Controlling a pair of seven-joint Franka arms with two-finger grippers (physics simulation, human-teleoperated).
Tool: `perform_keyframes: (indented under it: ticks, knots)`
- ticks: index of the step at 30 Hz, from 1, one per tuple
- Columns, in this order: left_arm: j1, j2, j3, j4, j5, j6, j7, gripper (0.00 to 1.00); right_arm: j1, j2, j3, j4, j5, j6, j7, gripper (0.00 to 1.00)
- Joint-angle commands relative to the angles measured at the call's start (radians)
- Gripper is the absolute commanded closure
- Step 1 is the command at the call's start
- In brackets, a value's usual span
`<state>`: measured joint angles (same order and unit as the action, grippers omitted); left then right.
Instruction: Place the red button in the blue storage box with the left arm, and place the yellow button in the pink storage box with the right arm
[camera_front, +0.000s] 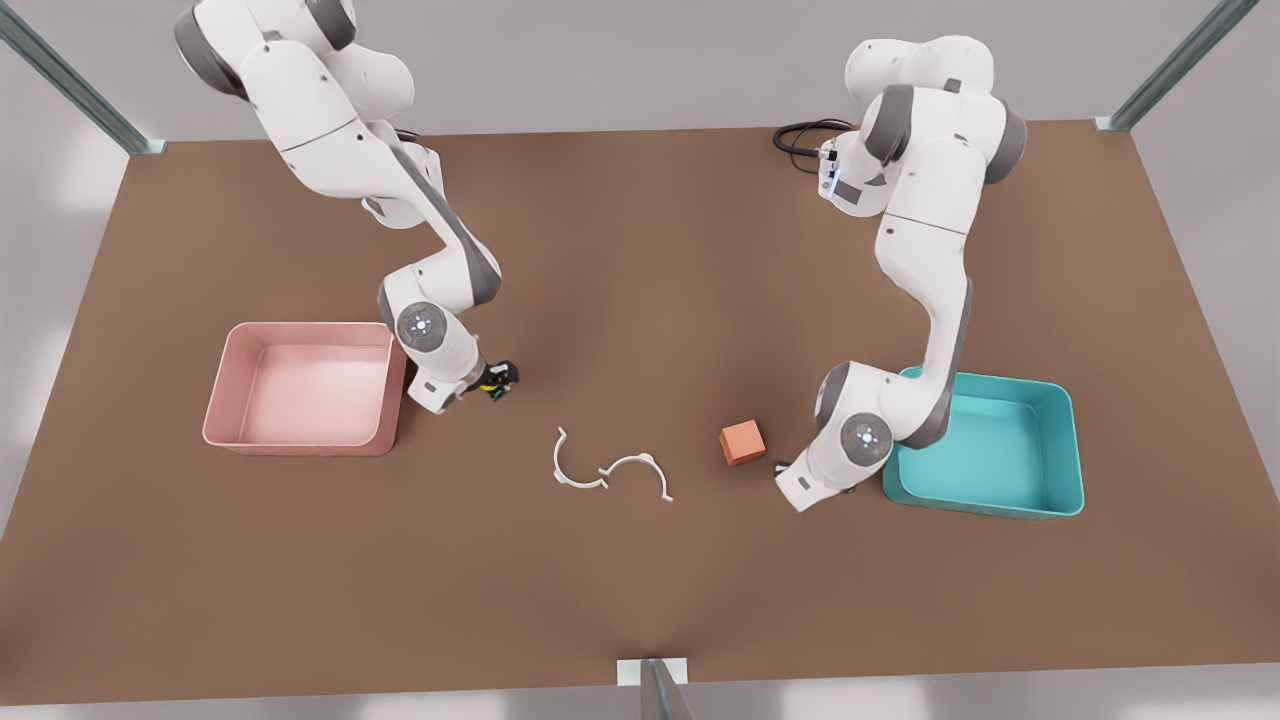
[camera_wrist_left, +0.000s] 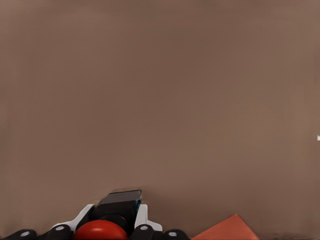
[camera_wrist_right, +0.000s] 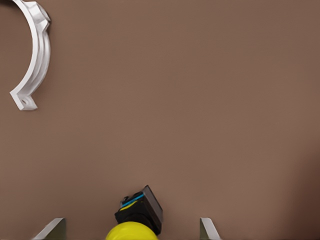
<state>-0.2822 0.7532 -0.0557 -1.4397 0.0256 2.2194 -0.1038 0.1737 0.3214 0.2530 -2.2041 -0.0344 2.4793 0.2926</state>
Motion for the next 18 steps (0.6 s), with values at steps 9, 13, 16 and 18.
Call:
perform_keyframes:
  ticks: [9,13,16,18]
  knots:
    - [0.276,-0.253,0.013,-0.018,-0.003,-0.431,0.57,0.54,-0.01,0.064,0.0,-0.023,-0.001,0.151,-0.009,0.0]
    - [0.426,-0.253,0.013,-0.134,-0.003,-0.32,0.838,0.54,-0.031,0.062,0.0,-0.06,-0.001,0.147,-0.053,0.0]
    - [0.468,-0.21,0.02,-0.245,-0.01,-0.121,0.926,0.54,-0.025,0.062,0.003,-0.068,-0.001,0.145,-0.05,0.0]
    - [0.472,-0.163,0.022,-0.252,-0.01,-0.063,0.926,0.53,-0.026,0.062,0.023,-0.068,-0.001,0.145,-0.05,0.0]
